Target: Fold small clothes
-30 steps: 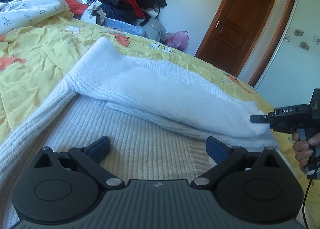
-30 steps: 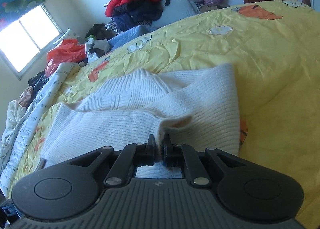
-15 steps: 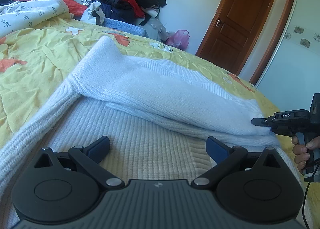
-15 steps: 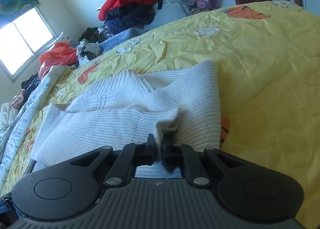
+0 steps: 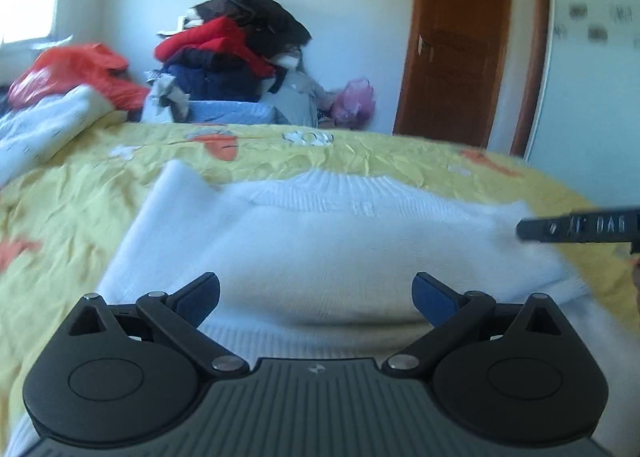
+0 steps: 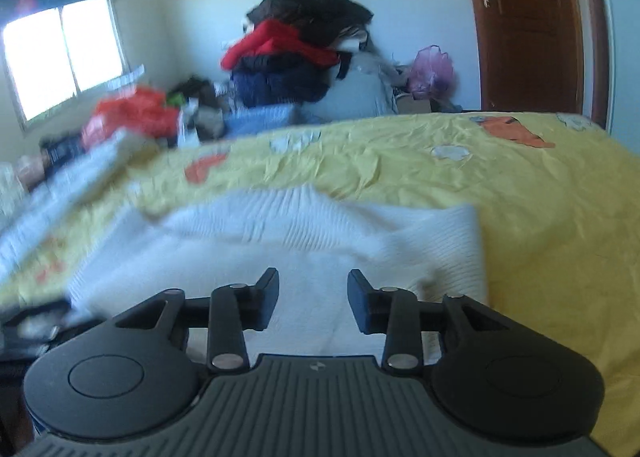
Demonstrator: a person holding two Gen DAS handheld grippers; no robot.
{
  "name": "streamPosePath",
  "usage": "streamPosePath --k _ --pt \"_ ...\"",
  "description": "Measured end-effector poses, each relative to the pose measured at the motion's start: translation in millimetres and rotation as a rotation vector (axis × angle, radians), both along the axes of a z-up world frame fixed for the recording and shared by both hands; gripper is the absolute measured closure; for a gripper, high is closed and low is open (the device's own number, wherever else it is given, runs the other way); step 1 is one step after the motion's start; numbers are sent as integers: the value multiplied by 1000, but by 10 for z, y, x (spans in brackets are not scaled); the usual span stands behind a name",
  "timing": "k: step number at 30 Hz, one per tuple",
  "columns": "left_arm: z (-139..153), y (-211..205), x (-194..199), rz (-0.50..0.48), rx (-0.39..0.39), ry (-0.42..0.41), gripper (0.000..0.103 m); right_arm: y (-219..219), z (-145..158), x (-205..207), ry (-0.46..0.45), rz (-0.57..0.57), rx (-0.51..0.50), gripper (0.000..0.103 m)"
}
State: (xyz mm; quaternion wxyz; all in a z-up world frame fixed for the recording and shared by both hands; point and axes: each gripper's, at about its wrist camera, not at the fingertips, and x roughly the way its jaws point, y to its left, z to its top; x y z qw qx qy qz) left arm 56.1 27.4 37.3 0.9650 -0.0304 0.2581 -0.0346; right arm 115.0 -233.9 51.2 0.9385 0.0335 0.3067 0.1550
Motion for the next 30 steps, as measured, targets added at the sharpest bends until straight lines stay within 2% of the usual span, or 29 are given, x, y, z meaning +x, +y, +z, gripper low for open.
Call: streamPosePath --k 2,4,9,11,12,13,14,15,16,27,30 --pt "-101 -88 183 10 66 54 0 139 -162 57 58 -35 -66 56" --pt "-213 -140 243 -1 126 73 0 184 -280 -25 4 -46 -95 47" --pt "-225 -110 219 -6 103 68 0 179 -339 -185 -48 -79 -101 36" --pt "-229 -112 212 -6 106 67 0 154 -341 -262 -28 -85 -84 23" --pt "-226 -118 216 -6 104 67 0 156 -366 -312 5 -80 -81 6" --pt "-228 -117 216 -7 102 67 0 163 -408 -411 -7 -64 -91 3" --pt "-228 -122 223 -7 101 67 0 192 -422 -501 -25 -59 -123 2" --pt "-230 -120 221 -7 97 67 0 212 -437 -558 -4 -63 -144 1" --pt "-228 -120 219 -7 94 67 0 211 -466 -582 23 -72 -146 1" --pt "-235 -76 207 -5 51 55 0 234 -493 -594 24 -76 -155 2" --pt "-231 -96 202 0 62 55 0 241 -485 -618 28 -96 -163 2"
